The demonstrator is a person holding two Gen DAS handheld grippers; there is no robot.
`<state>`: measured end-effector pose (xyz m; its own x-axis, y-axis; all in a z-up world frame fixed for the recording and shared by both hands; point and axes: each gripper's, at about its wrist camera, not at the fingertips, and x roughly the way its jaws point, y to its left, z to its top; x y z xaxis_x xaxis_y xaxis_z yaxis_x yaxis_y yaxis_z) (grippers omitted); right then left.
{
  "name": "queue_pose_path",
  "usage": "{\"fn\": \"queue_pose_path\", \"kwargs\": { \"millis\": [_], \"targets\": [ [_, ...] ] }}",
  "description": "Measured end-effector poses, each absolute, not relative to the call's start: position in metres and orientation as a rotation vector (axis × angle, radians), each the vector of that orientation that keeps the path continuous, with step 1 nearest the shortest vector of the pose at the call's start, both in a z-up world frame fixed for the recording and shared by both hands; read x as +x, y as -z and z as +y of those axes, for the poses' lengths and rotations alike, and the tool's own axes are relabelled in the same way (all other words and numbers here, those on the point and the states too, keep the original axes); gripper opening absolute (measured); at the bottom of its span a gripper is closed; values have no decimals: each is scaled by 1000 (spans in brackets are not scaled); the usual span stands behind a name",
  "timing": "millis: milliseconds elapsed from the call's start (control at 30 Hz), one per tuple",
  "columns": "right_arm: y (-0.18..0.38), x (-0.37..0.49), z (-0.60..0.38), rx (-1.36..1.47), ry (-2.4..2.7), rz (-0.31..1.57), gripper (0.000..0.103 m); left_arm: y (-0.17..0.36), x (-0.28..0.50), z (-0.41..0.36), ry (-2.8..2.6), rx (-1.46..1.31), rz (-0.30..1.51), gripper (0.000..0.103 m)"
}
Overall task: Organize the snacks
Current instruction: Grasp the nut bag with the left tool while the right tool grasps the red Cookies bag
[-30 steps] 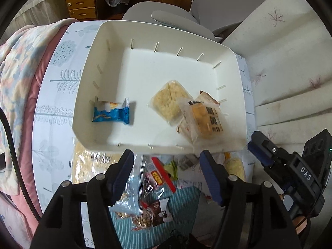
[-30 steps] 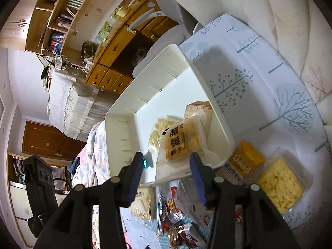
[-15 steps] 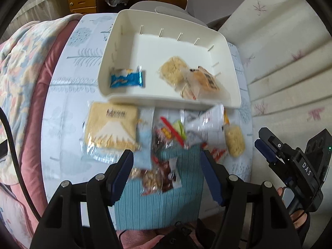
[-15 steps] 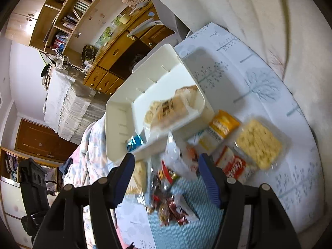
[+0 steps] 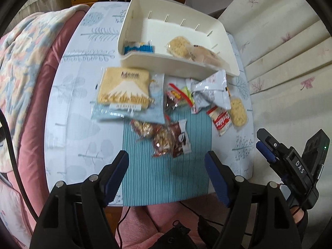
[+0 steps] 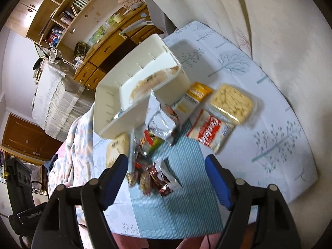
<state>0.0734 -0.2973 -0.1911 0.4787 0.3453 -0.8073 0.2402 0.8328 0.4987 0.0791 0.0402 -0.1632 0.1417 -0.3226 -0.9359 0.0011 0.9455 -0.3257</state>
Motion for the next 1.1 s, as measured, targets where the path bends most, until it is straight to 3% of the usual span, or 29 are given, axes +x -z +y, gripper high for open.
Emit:
{"fn": "queue_pose_path", "kwargs": {
  "millis": [400, 1100],
  "targets": [
    [221, 66, -295, 436, -28, 1150, 77, 205, 56, 35, 251, -353, 1455, 75],
    [273, 113, -307, 41, -273, 1135, 77, 286, 84, 8, 37, -368, 1481, 75]
  ]
}}
